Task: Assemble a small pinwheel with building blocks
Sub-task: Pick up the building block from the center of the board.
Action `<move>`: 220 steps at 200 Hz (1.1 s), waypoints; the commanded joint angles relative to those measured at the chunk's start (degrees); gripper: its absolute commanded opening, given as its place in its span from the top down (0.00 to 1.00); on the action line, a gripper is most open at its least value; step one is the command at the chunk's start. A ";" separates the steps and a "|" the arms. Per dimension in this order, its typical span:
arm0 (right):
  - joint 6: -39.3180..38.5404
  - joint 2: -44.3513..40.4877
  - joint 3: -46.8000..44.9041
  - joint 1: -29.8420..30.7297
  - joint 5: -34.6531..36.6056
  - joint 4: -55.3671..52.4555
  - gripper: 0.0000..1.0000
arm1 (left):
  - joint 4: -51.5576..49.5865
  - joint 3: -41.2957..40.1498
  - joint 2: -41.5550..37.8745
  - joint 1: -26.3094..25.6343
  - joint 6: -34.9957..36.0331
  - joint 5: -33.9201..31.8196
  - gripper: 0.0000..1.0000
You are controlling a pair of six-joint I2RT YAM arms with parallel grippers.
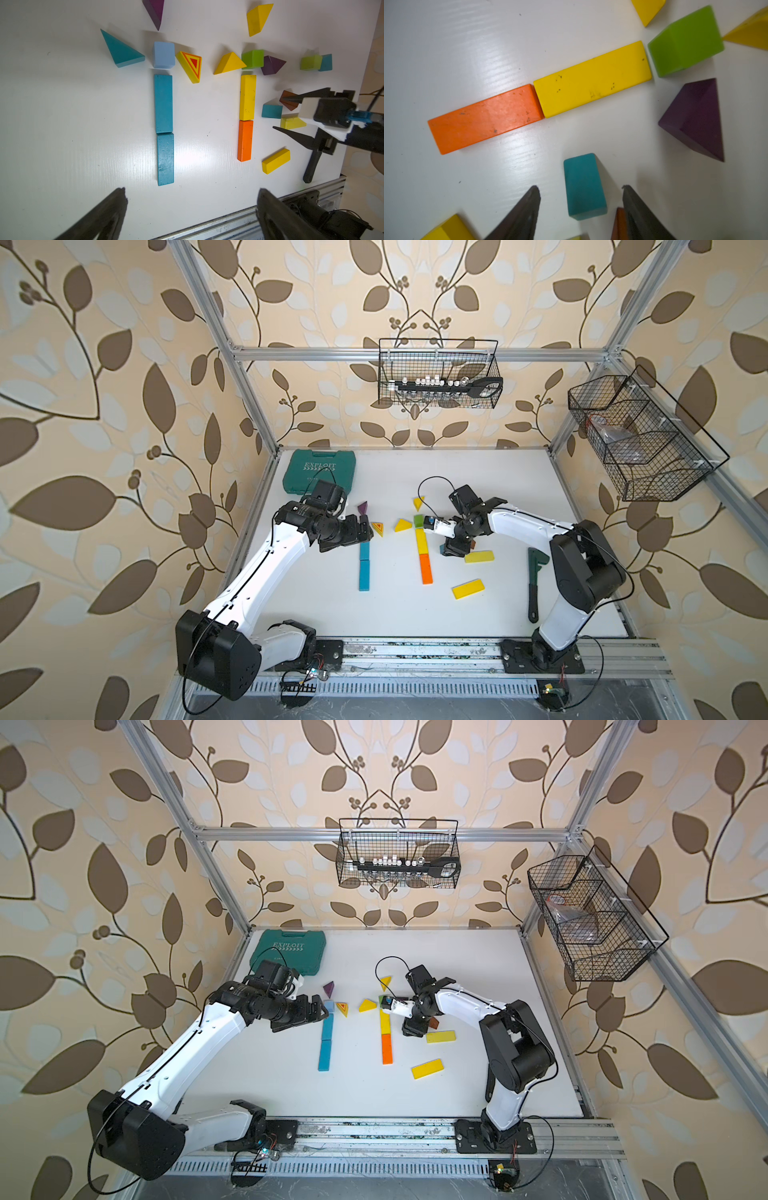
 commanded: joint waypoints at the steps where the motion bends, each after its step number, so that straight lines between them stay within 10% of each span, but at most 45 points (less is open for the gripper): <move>1: -4.11 1.07 1.89 -0.87 -3.61 -0.84 0.39 | -0.28 -0.22 -2.16 0.23 1.10 -0.97 0.01; 39: -4.11 4.95 3.85 -1.12 -3.31 -2.52 0.47 | -0.51 0.86 -2.57 0.23 1.14 -1.27 0.01; 105: 2.92 4.75 7.45 -3.36 -7.55 -6.17 0.90 | 3.57 3.83 -2.71 0.08 0.90 0.55 0.01; 135: 23.41 3.11 12.73 -8.40 -11.86 -7.36 1.00 | 7.68 7.06 -1.37 -3.13 1.93 -1.85 0.01; 183: 66.70 -7.47 -0.56 -19.32 -42.71 15.19 1.00 | 18.89 12.15 5.66 -17.17 19.57 -10.39 0.01; 220: 76.87 -12.97 -5.36 -20.30 -48.77 19.04 1.00 | 27.79 13.28 10.61 -21.78 36.79 0.14 0.01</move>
